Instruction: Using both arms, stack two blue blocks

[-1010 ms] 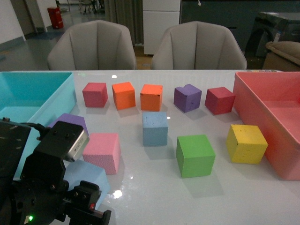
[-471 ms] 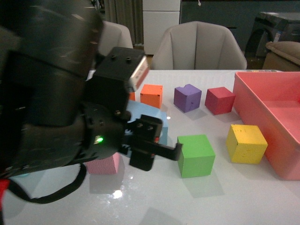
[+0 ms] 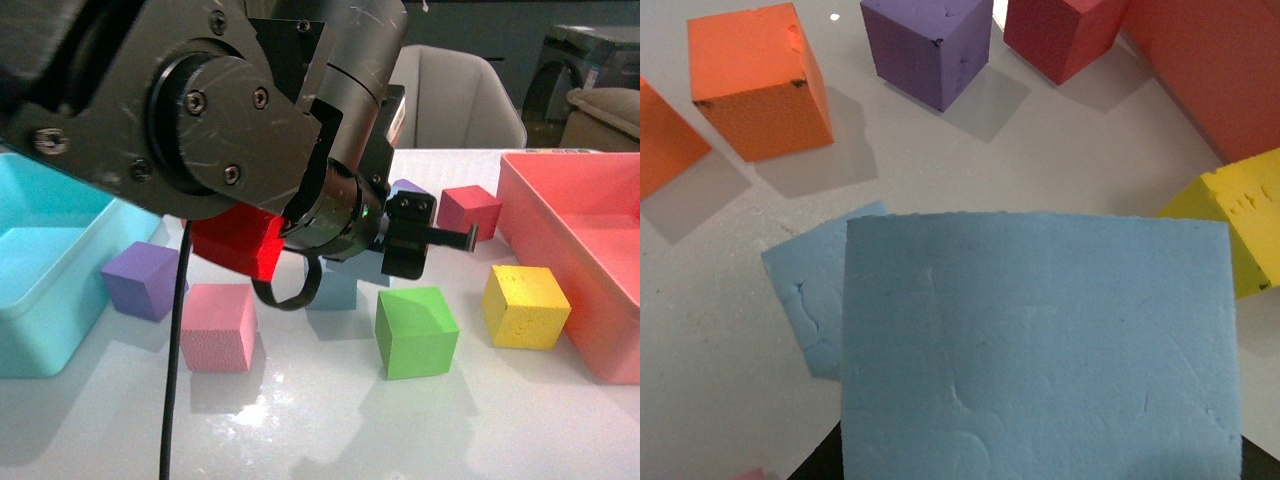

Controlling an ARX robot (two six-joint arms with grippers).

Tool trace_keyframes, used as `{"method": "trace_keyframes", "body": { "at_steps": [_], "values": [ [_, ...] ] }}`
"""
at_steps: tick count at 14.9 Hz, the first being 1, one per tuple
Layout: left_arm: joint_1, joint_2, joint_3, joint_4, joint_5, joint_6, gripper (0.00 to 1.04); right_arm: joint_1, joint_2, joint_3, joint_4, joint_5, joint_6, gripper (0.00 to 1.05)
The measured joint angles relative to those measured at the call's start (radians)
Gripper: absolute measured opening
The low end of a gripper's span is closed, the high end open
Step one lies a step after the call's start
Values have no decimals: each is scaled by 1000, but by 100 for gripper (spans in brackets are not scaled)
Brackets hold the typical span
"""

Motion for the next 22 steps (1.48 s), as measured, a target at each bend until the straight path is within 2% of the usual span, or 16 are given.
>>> {"method": "trace_keyframes", "body": {
  "at_steps": [7,11,15,22],
  "values": [
    [76,128,197,-105,108,107,47,0,0,0,0,0,0,98],
    [133,182,246,-145,106,125,47,0,0,0,0,0,0,98],
    [125,195,250,-151,129,113,47,0,0,0,0,0,0,98],
    [130,228,274,-149,96,95,46,0,0,0,0,0,0,98]
  ]
}}
